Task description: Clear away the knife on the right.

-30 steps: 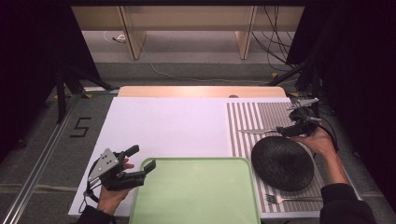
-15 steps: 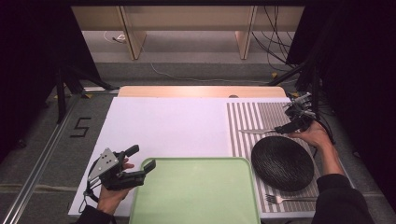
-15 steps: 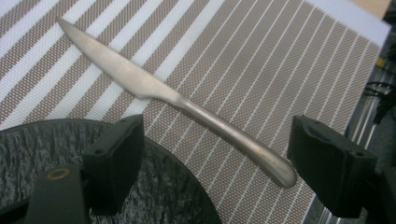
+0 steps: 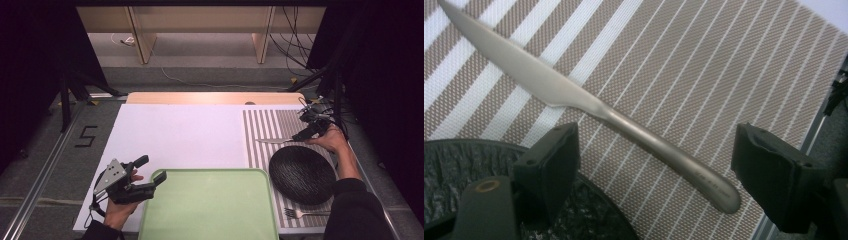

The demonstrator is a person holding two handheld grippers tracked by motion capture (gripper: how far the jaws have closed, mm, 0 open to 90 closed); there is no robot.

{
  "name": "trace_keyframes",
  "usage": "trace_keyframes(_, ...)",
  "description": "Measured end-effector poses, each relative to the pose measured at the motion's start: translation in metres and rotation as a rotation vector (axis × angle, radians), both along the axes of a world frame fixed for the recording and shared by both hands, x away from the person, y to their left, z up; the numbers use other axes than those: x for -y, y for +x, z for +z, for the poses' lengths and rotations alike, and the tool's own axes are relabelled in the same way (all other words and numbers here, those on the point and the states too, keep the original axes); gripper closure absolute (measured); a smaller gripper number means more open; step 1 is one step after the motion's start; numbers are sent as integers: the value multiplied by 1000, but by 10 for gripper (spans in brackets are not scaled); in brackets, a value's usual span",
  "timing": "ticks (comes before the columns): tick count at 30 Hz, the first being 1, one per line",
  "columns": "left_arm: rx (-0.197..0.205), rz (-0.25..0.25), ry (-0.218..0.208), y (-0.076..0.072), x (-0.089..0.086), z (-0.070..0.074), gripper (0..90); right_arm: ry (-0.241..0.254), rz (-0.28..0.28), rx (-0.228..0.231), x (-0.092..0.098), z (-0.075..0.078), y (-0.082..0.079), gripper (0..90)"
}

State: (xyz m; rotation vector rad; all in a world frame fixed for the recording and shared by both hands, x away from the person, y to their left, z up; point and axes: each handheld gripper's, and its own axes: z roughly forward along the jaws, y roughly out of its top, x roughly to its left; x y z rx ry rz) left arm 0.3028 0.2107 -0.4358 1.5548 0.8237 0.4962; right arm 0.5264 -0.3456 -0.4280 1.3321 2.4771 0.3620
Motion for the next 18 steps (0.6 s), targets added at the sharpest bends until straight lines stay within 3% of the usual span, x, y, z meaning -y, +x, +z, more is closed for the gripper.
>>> trace_keyframes(3, 5, -4, 11, 0, 1, 0, 150, -32, 14, -18, 0, -4, 2, 205)
trace_keyframes(4, 5, -5, 12, 0, 1, 0, 150, -16, -4, -19, -2, -5, 2, 207)
trace_keyframes(8, 3, -3, 4, 0, 1, 0, 150, -43, 6, -36, -1, -8, 5, 213)
trace_keyframes(16, 6, -4, 8, 0, 1, 0, 150, -34, -23, -43, -1, -13, 10, 227)
trace_keyframes(18, 6, -5, 8, 0, 1, 0, 150, -48, -8, -54, 1, -12, 11, 227)
